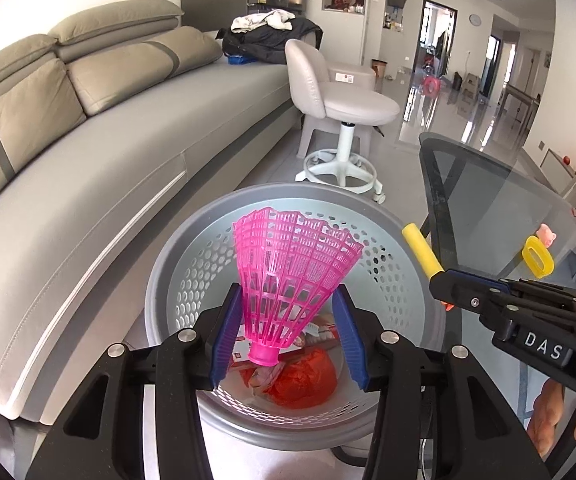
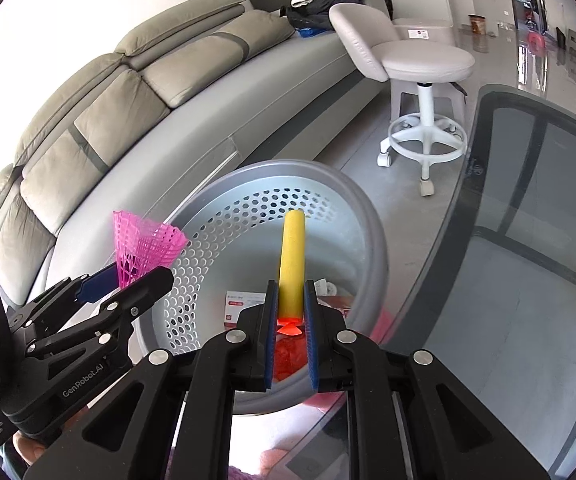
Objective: Collect trash
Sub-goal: 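Carry dart and shuttlecock over the wastebasket and open both tools to drop them, then move both open tools away from the wastebasket toward the table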
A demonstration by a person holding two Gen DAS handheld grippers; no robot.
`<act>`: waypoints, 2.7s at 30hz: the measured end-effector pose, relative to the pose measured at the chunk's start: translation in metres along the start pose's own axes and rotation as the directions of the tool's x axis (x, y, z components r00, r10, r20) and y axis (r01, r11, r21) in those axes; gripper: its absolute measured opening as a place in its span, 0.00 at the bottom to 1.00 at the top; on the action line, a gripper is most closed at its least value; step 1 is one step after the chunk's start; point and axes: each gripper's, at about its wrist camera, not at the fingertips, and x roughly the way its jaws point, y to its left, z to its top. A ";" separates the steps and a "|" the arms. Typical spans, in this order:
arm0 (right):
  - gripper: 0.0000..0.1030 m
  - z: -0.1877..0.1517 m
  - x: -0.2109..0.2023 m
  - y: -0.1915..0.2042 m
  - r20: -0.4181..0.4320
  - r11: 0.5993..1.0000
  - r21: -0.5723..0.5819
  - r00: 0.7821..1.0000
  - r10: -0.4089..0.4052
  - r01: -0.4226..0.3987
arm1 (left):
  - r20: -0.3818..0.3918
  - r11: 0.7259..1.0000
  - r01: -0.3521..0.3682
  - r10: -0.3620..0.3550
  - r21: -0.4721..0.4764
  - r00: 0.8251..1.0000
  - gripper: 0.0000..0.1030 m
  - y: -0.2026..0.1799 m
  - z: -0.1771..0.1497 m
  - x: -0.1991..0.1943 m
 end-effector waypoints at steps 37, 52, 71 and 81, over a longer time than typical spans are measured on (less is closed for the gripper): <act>0.49 -0.007 -0.020 -0.026 0.041 0.999 0.028 0.998 -0.038 0.037 | 0.009 0.999 -0.028 0.028 -0.015 1.000 0.73 0.002 -0.002 -0.002; 0.56 -0.029 -0.061 -0.079 0.076 0.985 0.068 0.983 -0.166 0.161 | 0.042 0.998 0.032 -0.034 0.051 0.999 0.84 -0.040 -0.004 -0.010; 0.59 -0.054 -0.138 -0.224 0.126 0.857 0.331 0.881 -0.456 0.396 | 0.041 0.982 0.145 -0.151 0.122 0.988 0.87 -0.120 -0.009 -0.009; 0.59 -0.050 -0.128 -0.274 0.092 0.816 0.360 0.854 -0.512 0.451 | 0.015 0.964 0.209 -0.214 0.164 0.977 0.87 -0.174 -0.011 -0.001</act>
